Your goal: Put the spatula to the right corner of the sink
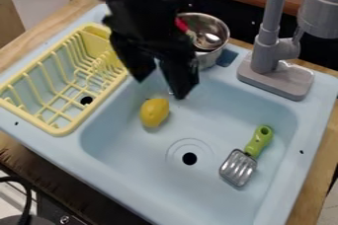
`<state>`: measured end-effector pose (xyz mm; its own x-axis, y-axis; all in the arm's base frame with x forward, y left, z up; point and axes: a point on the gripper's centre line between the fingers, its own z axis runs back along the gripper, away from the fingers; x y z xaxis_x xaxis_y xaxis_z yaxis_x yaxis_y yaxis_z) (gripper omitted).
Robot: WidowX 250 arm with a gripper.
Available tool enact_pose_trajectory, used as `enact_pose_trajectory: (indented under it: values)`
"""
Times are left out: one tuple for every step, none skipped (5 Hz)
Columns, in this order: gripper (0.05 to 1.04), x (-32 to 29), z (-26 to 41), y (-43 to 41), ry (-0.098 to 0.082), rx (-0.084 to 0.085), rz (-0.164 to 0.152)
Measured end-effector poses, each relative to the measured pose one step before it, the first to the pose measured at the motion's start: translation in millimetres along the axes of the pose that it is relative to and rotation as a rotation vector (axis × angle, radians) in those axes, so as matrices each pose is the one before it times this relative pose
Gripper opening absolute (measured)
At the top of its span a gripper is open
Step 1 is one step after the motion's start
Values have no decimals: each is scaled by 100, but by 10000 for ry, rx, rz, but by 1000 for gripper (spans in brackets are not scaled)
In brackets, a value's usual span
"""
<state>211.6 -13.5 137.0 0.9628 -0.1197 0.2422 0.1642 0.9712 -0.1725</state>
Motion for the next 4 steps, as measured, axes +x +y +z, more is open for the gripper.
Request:
enact_pose_trajectory:
  values:
    - [995,-37,817,1481,147,77,27]
    - [995,-722,-264,2061,336,70,-156]
    - [995,-1201,-687,860,215,69,-260]
    - [995,-2030,-1491,-752,38,-198,-427]
